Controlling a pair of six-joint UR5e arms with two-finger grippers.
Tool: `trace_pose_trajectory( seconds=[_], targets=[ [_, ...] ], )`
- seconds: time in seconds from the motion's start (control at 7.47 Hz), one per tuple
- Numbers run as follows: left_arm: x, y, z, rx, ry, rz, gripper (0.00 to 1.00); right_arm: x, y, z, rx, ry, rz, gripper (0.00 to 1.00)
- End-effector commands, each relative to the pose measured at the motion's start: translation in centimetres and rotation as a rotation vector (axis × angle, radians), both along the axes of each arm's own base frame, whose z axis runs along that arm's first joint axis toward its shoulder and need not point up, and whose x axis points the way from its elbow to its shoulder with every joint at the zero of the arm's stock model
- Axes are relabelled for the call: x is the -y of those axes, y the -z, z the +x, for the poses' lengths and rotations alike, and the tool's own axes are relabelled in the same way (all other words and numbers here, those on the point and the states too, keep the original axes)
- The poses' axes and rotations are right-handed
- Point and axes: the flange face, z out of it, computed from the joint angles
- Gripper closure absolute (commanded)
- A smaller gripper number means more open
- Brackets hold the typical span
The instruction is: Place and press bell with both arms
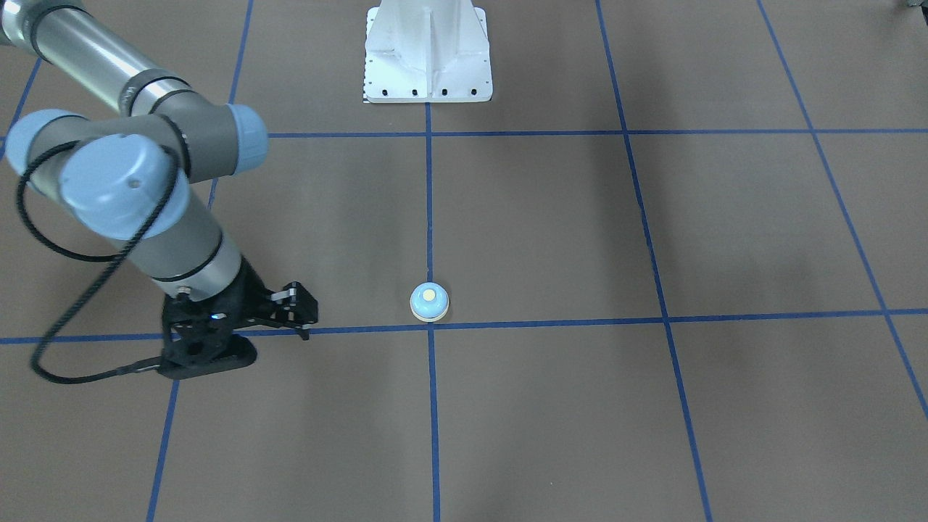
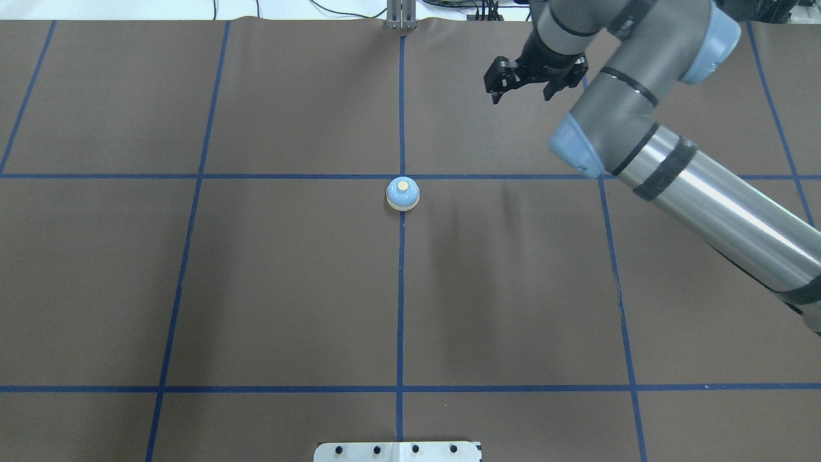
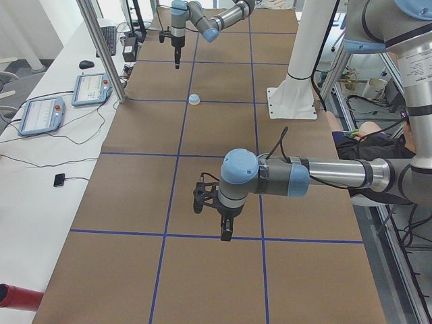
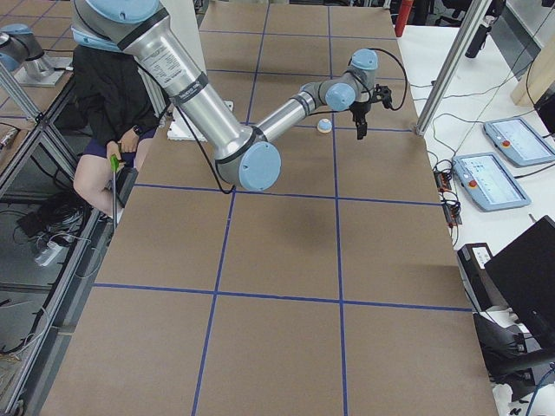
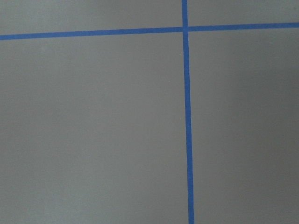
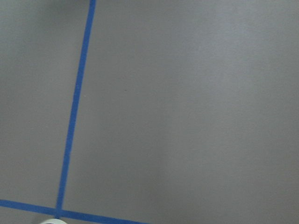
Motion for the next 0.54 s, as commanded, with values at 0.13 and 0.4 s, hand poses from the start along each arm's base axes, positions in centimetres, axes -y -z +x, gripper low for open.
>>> trace_pose_trajectory(
  seconds=[0.13,0.4],
  targets=[
    [2.2,1.4,1.6,0.002,-0.037,0.036,0.00,-3.1,-12.7,18.3,0.015,0.038,0.019,0.01],
    [2.3,1.2,1.5,0.006,-0.039,0.041,0.00,-8.7,-21.9,26.9,-0.046,0.089,0.057,0.01]
  ],
)
